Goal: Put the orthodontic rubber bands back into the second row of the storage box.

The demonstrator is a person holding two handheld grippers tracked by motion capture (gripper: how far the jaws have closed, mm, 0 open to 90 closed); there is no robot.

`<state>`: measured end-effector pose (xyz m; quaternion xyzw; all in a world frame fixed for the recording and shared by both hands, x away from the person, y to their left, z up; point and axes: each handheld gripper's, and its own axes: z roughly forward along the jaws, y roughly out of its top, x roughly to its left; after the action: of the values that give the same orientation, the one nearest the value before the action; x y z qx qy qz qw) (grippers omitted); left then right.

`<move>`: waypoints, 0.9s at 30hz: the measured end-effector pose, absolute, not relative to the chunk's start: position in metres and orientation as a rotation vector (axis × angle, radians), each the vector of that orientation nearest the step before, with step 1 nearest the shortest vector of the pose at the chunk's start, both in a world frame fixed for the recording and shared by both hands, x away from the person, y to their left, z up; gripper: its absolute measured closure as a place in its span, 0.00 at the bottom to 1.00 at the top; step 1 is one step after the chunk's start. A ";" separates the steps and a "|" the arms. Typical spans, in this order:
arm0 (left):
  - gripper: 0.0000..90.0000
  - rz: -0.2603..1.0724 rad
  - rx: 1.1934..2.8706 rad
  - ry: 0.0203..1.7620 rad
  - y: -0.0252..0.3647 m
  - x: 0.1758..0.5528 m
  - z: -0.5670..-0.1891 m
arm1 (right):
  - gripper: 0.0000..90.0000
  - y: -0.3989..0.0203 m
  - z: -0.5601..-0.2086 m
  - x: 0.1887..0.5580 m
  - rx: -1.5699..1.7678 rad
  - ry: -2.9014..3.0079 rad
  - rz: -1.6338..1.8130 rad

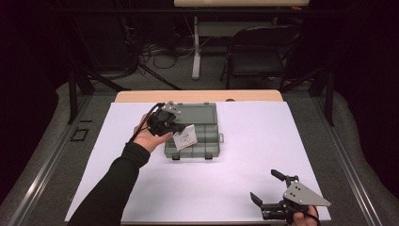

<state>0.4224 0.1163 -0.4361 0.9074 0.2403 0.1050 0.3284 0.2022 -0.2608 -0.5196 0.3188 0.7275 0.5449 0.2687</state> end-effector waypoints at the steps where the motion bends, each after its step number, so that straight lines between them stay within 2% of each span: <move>1: 1.00 0.272 2.379 0.625 0.115 0.423 -0.437 | 0.01 -0.261 -0.520 0.202 0.859 1.962 1.469; 27: 1.00 0.210 2.444 0.579 0.090 0.426 -0.461 | 0.01 -0.261 -0.519 0.202 0.857 1.968 1.468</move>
<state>0.4264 0.0903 -0.4614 0.9234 0.2186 0.0793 0.3055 0.2018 -0.2609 -0.5192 0.3177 0.7292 0.5440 0.2671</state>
